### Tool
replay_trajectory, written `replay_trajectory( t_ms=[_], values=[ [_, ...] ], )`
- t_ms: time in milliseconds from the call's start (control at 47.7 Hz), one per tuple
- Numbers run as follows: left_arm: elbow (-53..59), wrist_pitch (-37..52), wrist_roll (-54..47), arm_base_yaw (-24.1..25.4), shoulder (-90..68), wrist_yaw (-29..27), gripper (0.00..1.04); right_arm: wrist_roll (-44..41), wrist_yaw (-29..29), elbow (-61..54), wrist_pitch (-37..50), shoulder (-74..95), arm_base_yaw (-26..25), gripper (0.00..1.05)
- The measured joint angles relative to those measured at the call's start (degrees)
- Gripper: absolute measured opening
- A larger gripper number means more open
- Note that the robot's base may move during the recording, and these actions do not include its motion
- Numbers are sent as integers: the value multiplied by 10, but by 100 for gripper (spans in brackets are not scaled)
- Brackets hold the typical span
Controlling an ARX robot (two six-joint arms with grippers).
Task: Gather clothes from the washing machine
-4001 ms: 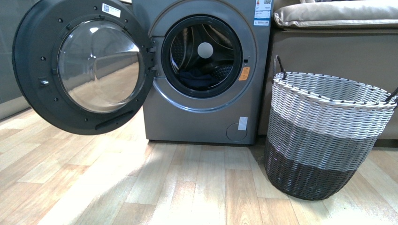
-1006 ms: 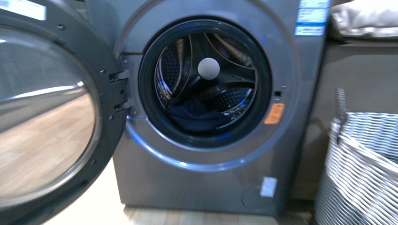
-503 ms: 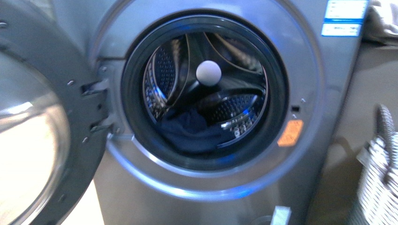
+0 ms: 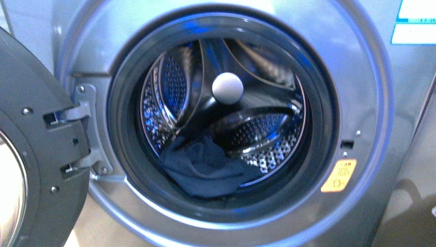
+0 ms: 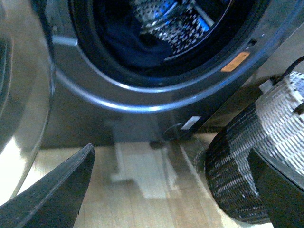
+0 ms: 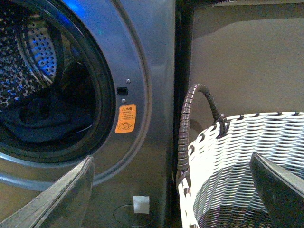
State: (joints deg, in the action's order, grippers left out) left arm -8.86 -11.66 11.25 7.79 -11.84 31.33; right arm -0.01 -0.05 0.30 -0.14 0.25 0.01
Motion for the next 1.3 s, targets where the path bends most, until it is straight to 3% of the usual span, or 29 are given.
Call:
replay_trajectory(
  t_ms=[209,733,985,1299],
  values=[
    [-61,121,2,-42,-128,-41,98,0,0,0,0,0,0,97],
    [-209,244,-34,-260,-354,-124,98,0,0,0,0,0,0,97],
    [-298,285,-67,-308,-495,-147,98,0,0,0,0,0,0,97],
    [-410,320,-107,-305,-715,-170,98,0,0,0,0,0,0,97]
  ],
)
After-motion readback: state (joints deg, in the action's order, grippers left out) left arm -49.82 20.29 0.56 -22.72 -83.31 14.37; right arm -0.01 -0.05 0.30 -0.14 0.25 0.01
